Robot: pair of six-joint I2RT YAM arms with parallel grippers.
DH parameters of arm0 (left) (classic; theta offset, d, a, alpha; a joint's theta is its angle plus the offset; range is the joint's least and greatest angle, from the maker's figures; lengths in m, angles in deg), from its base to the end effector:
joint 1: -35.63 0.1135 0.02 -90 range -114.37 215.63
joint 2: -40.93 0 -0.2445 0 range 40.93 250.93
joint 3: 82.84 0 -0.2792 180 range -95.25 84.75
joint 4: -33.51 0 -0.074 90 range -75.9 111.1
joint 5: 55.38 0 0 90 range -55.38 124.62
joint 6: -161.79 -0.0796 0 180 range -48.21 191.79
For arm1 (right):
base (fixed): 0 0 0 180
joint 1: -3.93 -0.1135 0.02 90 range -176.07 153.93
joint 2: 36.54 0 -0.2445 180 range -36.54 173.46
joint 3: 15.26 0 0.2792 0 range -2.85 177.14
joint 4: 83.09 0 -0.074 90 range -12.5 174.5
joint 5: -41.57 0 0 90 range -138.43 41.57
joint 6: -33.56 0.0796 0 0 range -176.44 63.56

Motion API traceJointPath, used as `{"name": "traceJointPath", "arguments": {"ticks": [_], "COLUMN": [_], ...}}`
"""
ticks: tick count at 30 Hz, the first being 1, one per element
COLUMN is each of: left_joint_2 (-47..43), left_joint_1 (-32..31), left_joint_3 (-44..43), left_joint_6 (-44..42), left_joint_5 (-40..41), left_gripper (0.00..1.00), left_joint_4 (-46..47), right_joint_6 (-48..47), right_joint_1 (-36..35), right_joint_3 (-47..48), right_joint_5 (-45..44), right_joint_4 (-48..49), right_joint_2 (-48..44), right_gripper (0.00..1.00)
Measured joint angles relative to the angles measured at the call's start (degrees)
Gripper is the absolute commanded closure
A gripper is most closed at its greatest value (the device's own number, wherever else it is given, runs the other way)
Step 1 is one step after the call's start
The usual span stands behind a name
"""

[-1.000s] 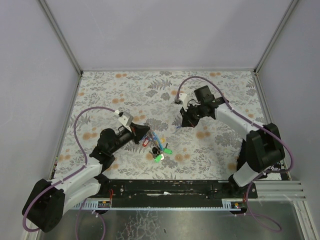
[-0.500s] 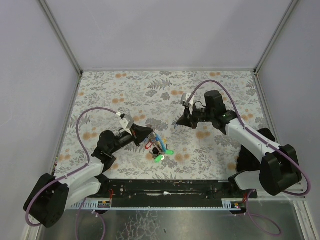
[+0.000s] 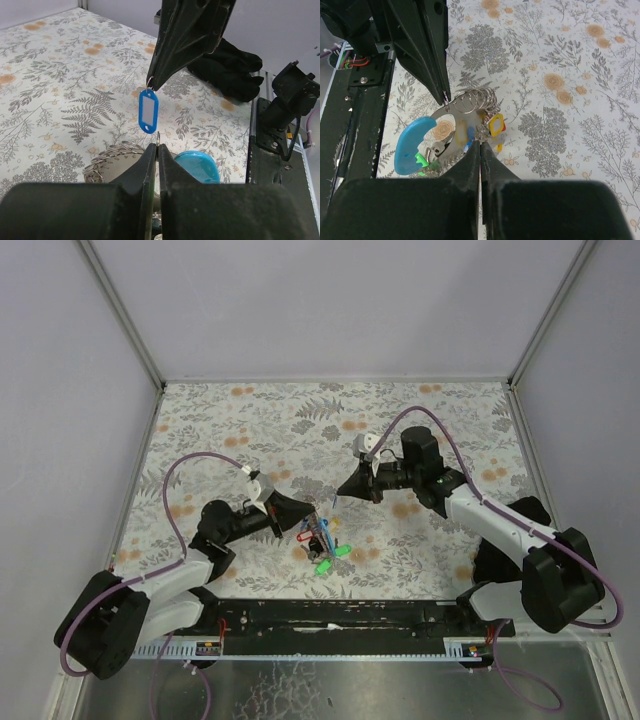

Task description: Put the keys on the keyring

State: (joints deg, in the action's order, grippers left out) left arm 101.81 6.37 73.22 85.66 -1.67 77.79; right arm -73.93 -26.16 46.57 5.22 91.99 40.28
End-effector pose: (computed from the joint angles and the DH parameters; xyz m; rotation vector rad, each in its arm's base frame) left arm 0.2048 -0.1688 0.1770 0.7357 1.3759 -1.0566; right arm 0.2689 0.2299 0.2381 -1.3040 1.3828 1.0382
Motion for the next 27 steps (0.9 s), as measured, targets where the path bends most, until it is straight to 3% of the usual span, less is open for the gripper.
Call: {"name": "traceJointPath", "arguments": {"ticks": [27], "left_joint_2": [2.0], "left_joint_1": [0.0], "left_joint_3": [0.0], "left_joint_6": [2.6], "left_joint_5": [-2.8], "left_gripper": [1.00], "left_joint_4": [6.4], "right_joint_6": [-0.1], "right_joint_1": [-4.8], "right_joint_3": [-2.1], "right_joint_5": [3.5], "right_joint_4": [3.6], "right_joint_2": [1.5], "right_gripper": [1.00]}}
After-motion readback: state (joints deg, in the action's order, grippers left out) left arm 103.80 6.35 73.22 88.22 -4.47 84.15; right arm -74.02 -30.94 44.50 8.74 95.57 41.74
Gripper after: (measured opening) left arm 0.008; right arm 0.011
